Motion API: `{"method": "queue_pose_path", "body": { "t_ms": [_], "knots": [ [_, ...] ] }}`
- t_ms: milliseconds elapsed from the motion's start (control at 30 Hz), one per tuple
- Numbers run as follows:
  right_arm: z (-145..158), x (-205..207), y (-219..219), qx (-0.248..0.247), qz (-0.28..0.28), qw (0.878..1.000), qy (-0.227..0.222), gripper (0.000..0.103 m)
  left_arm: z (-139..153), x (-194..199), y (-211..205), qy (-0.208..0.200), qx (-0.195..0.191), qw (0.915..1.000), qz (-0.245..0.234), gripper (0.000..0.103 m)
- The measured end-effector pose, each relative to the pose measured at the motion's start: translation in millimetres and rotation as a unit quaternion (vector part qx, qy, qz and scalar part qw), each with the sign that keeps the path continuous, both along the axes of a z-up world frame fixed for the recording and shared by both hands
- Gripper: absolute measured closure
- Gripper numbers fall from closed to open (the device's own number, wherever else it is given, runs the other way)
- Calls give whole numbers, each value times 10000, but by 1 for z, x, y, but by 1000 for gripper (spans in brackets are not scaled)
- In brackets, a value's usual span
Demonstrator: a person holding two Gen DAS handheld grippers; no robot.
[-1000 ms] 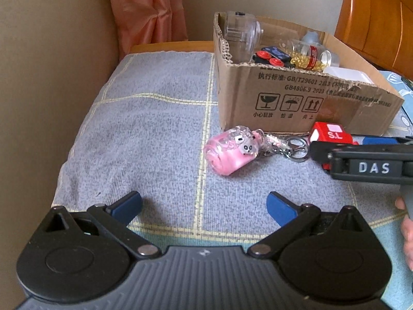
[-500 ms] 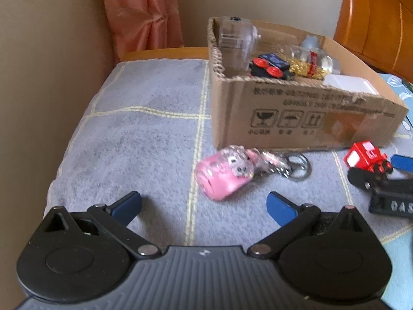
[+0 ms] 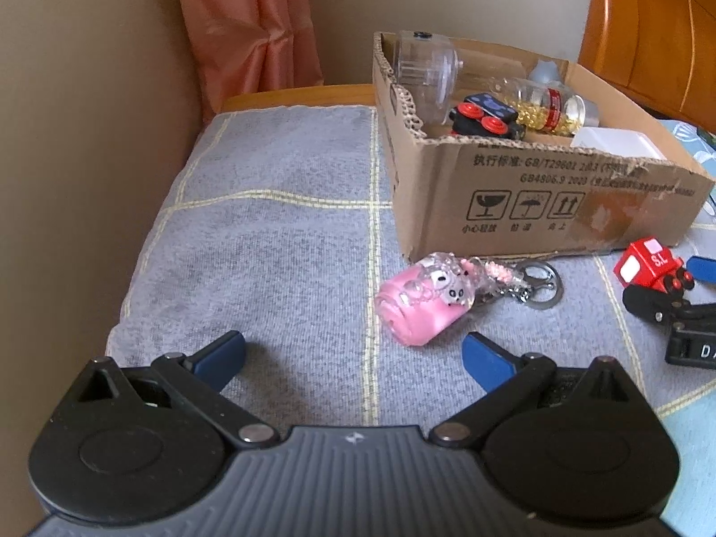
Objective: Organize rigid objects
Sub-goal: 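Lower the right tool onto the red S.L toy train and grasp it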
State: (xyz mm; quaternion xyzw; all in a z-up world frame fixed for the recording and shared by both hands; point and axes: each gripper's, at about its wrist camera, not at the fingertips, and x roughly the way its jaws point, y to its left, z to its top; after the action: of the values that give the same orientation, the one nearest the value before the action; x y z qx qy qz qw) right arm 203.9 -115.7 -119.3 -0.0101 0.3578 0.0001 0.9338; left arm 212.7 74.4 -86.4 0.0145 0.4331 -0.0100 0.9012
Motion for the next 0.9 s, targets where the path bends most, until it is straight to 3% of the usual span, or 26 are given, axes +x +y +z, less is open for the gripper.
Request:
{"method": "queue_pose_path", "body": {
  "t_ms": [100,467,700,900],
  "knots": [
    [0,-1,0,3,-4,10000,-8,0,4,0,2,-45,-61,10000,64,1],
    [0,1,1,5,42,10000,-4,0,1,4,17,-106,331,9982,496,1],
    [0,0,1,0,34,10000,-21,0,6,1,1,-176,-131,9996,182,1],
    [1,-1,4,6,301,9995,65,0,1,11,-21,-261,-168,9994,129,5]
  ]
}}
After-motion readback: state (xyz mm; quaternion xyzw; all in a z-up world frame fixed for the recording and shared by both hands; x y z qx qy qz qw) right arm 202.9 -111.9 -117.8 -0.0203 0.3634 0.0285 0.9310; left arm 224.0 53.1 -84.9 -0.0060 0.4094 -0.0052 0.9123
